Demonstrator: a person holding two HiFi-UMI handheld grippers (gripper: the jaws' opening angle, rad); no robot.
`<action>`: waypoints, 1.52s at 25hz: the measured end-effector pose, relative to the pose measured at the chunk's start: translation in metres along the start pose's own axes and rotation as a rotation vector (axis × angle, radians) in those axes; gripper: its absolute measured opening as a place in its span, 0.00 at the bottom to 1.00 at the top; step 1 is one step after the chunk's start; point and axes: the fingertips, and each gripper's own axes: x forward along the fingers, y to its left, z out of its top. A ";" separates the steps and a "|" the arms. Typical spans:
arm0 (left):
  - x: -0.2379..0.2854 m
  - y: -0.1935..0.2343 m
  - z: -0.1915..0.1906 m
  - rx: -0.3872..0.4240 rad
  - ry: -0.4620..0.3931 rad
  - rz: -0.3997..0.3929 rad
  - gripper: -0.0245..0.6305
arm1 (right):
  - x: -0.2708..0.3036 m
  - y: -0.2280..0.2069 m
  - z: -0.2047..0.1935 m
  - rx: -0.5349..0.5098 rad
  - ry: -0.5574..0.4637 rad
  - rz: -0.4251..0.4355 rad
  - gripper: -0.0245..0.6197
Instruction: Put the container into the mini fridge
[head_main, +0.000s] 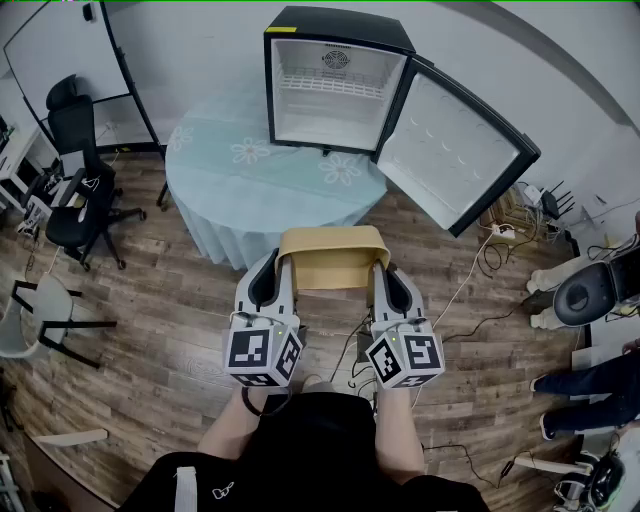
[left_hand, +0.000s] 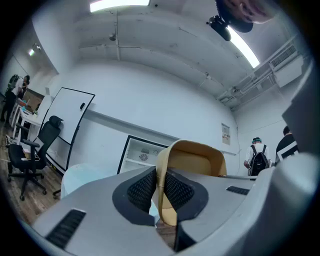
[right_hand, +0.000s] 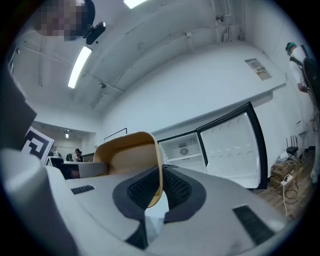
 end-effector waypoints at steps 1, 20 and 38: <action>-0.001 -0.001 -0.001 0.002 0.000 0.001 0.10 | -0.001 -0.001 -0.001 0.000 0.002 0.002 0.06; -0.010 -0.017 -0.013 -0.028 -0.029 0.054 0.10 | -0.012 -0.014 -0.003 -0.034 0.011 0.060 0.07; -0.001 -0.018 -0.002 -0.020 -0.061 0.056 0.10 | -0.003 -0.015 0.007 -0.053 -0.014 0.078 0.07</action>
